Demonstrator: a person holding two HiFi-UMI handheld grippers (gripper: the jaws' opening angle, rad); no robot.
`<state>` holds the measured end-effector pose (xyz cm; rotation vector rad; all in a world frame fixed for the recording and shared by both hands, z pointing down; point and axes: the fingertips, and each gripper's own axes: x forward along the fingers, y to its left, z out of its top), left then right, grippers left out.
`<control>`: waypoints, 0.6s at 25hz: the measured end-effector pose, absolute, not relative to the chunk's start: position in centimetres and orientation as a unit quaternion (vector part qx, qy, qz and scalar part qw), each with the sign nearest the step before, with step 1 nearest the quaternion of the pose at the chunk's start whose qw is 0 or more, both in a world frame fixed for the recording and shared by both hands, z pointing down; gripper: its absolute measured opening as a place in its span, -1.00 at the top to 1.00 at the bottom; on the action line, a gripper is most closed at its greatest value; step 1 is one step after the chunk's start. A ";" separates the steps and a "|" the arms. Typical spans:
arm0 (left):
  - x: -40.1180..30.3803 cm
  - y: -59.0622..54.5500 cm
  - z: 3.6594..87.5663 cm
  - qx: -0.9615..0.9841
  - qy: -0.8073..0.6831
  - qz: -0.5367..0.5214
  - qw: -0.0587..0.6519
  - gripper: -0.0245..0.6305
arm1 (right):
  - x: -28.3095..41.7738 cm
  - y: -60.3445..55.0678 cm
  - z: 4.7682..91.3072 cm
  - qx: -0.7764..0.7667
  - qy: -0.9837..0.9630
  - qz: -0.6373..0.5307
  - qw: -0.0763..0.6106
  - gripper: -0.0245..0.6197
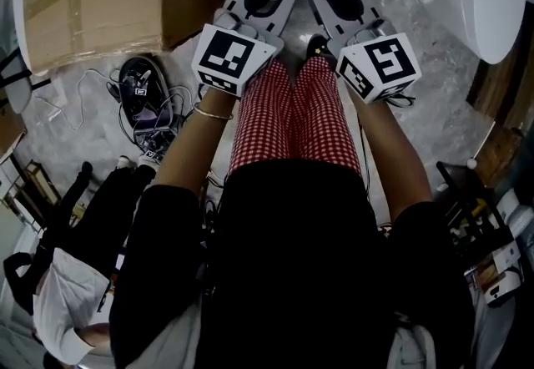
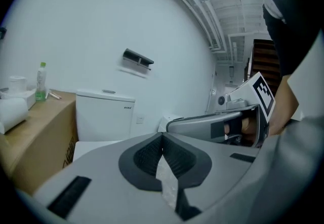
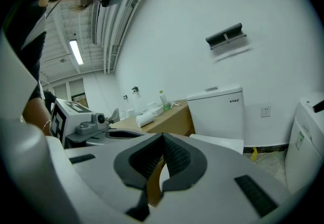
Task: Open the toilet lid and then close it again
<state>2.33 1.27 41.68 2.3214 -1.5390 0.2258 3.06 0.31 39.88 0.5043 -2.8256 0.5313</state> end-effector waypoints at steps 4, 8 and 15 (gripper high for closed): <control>2.5 0.4 39.5 0.828 -0.532 0.073 0.163 0.92 | 3.2 -0.4 38.0 0.175 -0.964 0.173 0.103 0.87; 2.7 0.2 37.9 0.834 -0.521 0.073 0.168 0.92 | 3.4 -0.6 35.9 0.172 -0.967 0.168 0.087 0.87; 3.9 1.1 36.0 0.865 -0.465 0.093 0.164 0.92 | 2.1 -1.0 33.0 0.165 -0.971 0.158 0.064 0.87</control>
